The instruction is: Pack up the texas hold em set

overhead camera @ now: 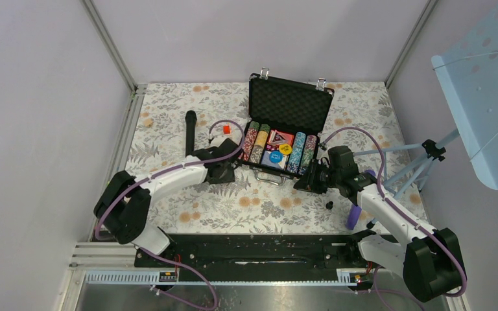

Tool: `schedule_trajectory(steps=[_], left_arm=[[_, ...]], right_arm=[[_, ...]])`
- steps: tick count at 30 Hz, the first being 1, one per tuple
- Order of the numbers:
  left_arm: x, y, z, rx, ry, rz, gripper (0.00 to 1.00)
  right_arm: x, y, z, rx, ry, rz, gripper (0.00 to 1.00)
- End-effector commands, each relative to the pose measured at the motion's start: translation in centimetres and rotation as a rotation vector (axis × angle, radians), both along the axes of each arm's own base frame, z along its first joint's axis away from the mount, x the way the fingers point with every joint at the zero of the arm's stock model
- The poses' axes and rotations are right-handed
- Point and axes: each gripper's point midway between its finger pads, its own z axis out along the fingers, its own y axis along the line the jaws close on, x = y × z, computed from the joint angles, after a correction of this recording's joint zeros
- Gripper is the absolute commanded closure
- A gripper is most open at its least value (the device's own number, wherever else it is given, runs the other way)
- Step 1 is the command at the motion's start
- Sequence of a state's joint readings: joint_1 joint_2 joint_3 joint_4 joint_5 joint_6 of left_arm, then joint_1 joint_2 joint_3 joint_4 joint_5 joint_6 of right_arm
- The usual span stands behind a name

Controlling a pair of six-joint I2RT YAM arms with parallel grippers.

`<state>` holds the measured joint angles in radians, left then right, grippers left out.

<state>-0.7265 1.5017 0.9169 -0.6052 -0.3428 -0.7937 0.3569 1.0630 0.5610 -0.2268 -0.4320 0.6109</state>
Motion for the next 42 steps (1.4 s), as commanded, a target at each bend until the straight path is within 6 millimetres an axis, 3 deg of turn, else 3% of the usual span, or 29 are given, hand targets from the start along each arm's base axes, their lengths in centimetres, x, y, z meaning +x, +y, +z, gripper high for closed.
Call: schedule_trajectory(steps=[1,6,12,22,33,42], left_arm=[[3.0,-2.9,3.5,-0.034,-0.065,-0.061,0.63],[6.7,-6.1,6.9,-0.024,-0.121,-0.128,0.63],[11.1,-9.9,9.2,-0.029,-0.181,-0.182,0.63],[14.0,-11.9,7.2,0.009,-0.179,-0.211,0.63],[14.9,-11.8,4.3,0.022,-0.145,-0.209,0.63],[14.8,-11.9,4.9,0.007,-0.150,-0.213,0.45]], right_arm=[[0.3,0.1,0.8,0.017,-0.028,0.002,0.74],[0.3,0.0,0.7,0.014,-0.031,0.000,0.74],[0.2,-0.1,0.4,0.007,-0.025,-0.002,0.74],[0.2,-0.1,0.2,0.001,-0.017,-0.001,0.74],[0.1,-0.2,-0.1,-0.003,-0.018,0.000,0.74],[0.1,-0.2,-0.1,-0.005,-0.016,0.001,0.74]])
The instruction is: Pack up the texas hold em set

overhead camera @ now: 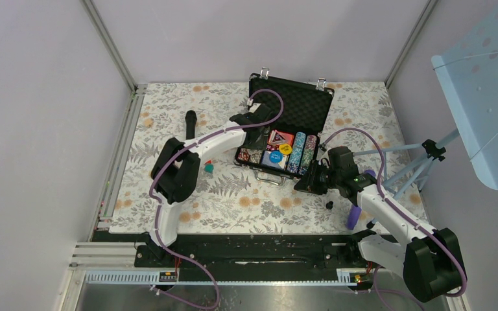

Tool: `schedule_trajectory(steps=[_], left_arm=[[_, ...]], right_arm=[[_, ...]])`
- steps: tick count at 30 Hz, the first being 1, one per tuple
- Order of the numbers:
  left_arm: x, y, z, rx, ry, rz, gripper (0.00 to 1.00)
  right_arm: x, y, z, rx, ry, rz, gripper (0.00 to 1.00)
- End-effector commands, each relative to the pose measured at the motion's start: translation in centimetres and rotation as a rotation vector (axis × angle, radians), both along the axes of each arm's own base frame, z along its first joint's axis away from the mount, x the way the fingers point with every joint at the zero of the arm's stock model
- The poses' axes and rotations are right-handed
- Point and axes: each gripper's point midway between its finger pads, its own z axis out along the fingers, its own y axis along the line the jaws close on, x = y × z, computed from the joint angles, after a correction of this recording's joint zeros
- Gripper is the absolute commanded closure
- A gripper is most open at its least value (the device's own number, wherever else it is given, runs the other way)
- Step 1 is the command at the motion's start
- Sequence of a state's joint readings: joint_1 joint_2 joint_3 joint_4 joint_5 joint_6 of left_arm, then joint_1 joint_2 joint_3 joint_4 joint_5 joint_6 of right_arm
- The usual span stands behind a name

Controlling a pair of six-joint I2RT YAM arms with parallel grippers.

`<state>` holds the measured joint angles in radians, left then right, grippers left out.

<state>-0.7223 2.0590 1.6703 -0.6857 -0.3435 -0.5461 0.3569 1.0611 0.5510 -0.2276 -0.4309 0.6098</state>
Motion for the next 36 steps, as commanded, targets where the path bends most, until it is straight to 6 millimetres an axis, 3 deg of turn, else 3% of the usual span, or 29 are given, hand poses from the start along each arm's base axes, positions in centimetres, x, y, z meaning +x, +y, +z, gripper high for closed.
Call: schedule_trajectory(steps=[1,7,36], left_arm=[[1.1,-1.0,2.3,-0.052,-0.055,-0.011,0.44],[0.8,-1.3,2.5,-0.078,-0.053,-0.022,0.45],[-1.5,-2.3,-0.7,-0.066,0.029,-0.076,0.56]], right_arm=[[0.3,-0.1,0.2,0.000,-0.022,0.001,0.74],[0.5,-0.1,0.4,0.000,-0.029,0.000,0.74],[0.4,0.0,0.3,0.001,-0.022,0.005,0.74]])
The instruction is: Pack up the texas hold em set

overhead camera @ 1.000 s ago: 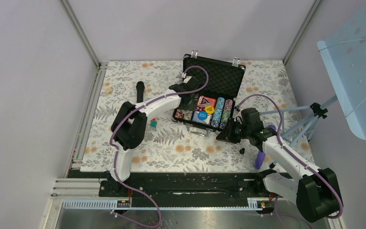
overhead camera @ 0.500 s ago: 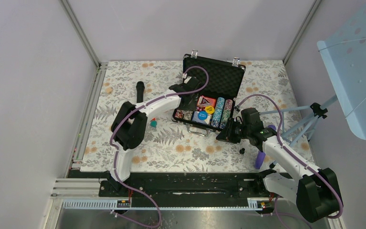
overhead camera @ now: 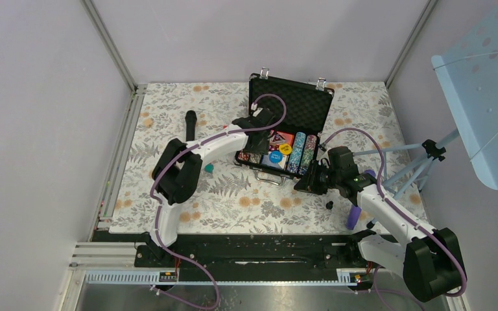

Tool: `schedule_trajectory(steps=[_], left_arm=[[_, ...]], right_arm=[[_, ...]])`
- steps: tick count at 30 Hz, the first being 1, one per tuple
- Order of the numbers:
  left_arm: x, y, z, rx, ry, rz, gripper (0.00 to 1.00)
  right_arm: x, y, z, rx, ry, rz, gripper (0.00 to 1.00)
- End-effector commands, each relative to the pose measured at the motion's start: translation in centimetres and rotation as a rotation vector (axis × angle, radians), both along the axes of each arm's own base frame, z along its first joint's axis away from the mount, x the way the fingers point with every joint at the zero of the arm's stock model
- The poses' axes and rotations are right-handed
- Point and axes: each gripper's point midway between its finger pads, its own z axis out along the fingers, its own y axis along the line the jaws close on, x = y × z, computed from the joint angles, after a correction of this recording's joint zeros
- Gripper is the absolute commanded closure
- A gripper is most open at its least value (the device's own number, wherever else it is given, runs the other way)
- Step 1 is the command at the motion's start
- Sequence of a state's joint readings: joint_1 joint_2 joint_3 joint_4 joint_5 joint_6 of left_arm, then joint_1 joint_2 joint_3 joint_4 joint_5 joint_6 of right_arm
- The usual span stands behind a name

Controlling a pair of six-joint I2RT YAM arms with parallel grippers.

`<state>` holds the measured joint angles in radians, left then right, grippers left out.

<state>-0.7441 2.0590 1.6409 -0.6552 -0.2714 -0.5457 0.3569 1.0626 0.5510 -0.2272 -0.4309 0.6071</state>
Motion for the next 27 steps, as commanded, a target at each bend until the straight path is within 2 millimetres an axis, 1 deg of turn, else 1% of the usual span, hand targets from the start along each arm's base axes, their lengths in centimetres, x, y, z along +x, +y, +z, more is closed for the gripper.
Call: schedule_trajectory(steps=[1,5,10,18,22,27], left_arm=[[0.0,-0.6,0.4,-0.023,-0.016,-0.018,0.56],[0.0,-0.8,0.4,-0.032,-0.020,-0.023,0.58],[0.0,-0.6,0.2,-0.026,-0.019,-0.016,0.65],[0.4,0.0,1.4,-0.008,-0.059,-0.007,0.70],[0.6,0.1,1.5,-0.001,-0.062,-0.006,0.76],[0.6,0.5,1.9,0.012,-0.075,0.002,0.78]], right_arm=[[0.4,0.0,0.3,0.003,-0.022,0.004,0.74],[0.4,0.0,0.4,0.004,-0.024,0.004,0.74],[0.3,-0.1,0.4,0.003,-0.028,0.002,0.74],[0.4,-0.1,0.3,0.002,-0.022,0.000,0.74],[0.3,-0.1,0.3,0.002,-0.023,0.002,0.74],[0.3,-0.1,0.2,0.000,-0.022,0.002,0.74]])
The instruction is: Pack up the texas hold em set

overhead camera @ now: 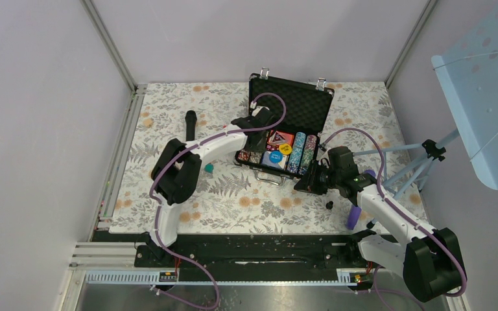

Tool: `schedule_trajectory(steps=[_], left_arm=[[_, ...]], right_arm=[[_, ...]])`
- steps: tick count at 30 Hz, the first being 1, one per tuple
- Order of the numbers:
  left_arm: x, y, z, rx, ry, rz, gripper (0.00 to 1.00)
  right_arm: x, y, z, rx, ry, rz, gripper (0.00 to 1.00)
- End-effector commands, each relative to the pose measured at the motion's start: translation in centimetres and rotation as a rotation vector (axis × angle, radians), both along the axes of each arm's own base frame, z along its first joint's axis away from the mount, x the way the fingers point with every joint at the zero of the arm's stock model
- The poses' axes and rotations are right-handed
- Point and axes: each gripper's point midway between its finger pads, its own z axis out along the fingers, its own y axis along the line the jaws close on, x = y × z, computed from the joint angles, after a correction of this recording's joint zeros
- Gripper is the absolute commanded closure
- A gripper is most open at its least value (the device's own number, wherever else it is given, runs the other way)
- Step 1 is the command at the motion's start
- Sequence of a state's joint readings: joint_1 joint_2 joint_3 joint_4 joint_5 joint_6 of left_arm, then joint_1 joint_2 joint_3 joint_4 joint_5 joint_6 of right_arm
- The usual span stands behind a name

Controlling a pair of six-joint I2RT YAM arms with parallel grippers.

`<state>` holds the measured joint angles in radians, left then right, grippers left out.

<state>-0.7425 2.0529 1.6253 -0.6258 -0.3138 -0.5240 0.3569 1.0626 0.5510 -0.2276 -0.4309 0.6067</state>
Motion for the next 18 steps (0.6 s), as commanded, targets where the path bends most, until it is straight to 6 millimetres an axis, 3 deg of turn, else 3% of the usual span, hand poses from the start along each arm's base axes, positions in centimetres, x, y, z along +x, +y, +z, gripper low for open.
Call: schedule_trajectory(steps=[1,18], left_arm=[[-0.1,0.1,1.9,-0.009,-0.038,-0.001,0.78],[0.4,2.0,4.7,0.044,-0.111,0.023,0.88]], right_arm=[[0.3,-0.1,0.2,0.000,-0.022,0.002,0.74],[0.4,0.0,0.3,0.001,-0.017,0.006,0.74]])
